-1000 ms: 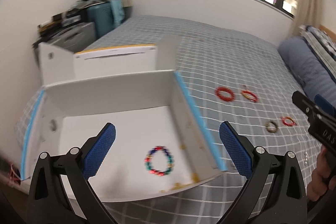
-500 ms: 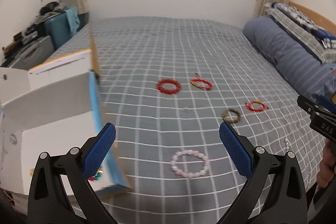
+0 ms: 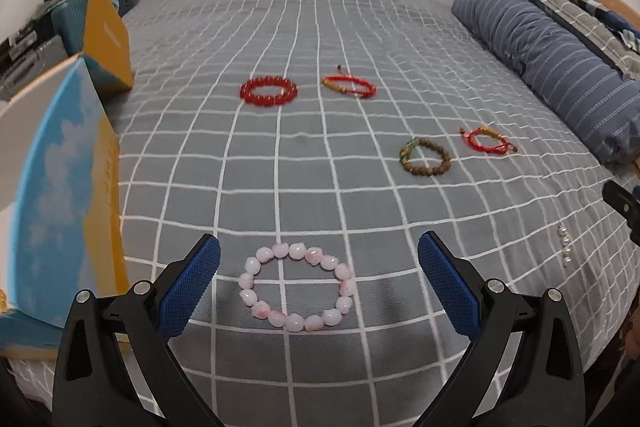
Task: Organize jewelry
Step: 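Move both tools back over the bed toward the pink bracelet and pearls, then grasp the pink-white bead bracelet with the left tool while the right tool grasps the pearl pendant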
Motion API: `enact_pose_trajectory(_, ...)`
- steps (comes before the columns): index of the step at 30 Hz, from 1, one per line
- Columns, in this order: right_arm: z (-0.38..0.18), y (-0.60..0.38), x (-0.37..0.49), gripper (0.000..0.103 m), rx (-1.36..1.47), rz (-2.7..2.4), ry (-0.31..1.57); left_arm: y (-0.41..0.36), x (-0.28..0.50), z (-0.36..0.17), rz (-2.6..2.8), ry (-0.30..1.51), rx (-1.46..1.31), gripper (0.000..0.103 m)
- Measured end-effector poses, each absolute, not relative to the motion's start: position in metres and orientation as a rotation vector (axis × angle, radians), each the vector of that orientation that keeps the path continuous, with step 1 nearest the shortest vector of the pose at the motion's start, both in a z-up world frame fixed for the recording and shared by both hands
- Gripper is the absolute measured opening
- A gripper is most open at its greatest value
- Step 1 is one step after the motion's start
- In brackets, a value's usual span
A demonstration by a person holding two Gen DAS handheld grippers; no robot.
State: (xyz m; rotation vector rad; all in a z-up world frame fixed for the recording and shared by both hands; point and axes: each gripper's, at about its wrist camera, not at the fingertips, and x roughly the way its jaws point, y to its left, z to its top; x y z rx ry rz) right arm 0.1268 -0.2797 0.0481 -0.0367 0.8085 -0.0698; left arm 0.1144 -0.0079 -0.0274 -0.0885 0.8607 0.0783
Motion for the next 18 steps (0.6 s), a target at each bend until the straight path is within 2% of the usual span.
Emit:
enact_pose_trajectory(10,-0.008,-0.294,0.137,0.079,0.007,-0.087,0.946,0.001,0.117,-0.054,0.09,0.892,-0.061,0.097)
enact_pose_trajectory(18,-0.03,-0.295,0.144,0.076,0.015,-0.092,0.997,0.006,0.121,-0.071,0.085,0.933,-0.08,0.097)
